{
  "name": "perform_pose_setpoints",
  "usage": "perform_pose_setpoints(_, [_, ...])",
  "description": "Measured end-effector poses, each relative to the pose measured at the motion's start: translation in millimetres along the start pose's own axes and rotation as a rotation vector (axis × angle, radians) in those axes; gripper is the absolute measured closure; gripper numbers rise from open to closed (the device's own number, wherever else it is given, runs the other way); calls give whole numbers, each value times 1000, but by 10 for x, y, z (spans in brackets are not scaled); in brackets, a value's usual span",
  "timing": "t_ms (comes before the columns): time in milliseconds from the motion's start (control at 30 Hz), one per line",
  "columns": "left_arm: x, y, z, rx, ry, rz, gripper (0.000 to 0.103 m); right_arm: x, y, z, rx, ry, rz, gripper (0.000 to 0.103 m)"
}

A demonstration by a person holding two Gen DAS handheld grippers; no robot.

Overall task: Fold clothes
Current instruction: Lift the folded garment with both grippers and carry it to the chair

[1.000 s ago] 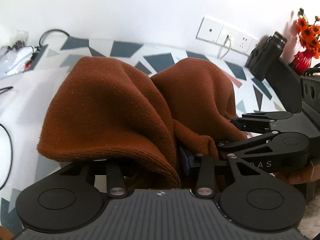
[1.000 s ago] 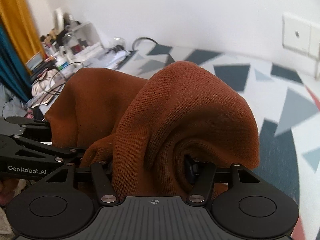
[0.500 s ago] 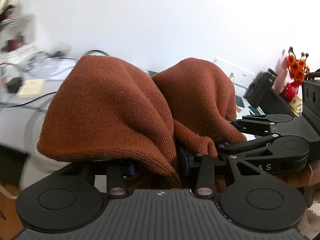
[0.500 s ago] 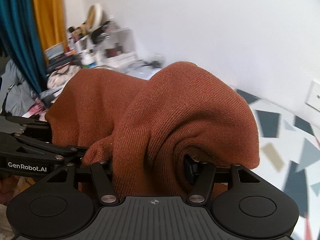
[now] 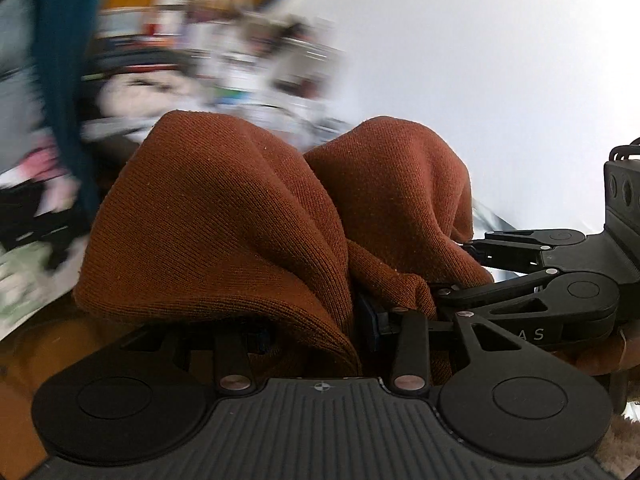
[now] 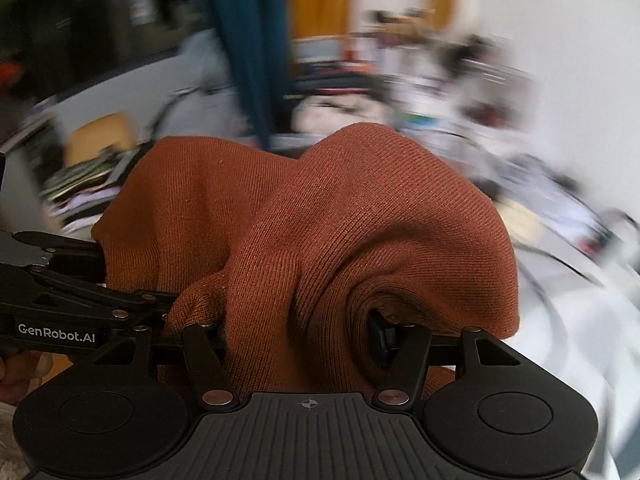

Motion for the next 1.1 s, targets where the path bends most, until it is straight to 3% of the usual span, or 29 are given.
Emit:
perform_pose_setpoints(333, [759,43,1528,235,351,-82,62,-1195,597,1621,219,380,93,48])
perform_pose_setpoints(500, [852,274,2237,253,468,-119,62,-1723,916,2188,269,510,98,48])
perform_pose_setpoints(767, [738,952,3231,241,556,-139,62,-2445,1664,2822,278,614,72,48])
perform_pose_setpoints(1100, [852,1258,4340,316,601,-184,62,-3438,2231,3559,339,677,100,48])
Point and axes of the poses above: each gripper's, at about its wrist camera, not at the fingertips, and x roughly against the way its jaws point, z to its left, y to its top, the point moved 7 cm from there along -x, roughly the way its jaws point, and after that the axes turned 7 degrees about -z, right-handed, at the moved point
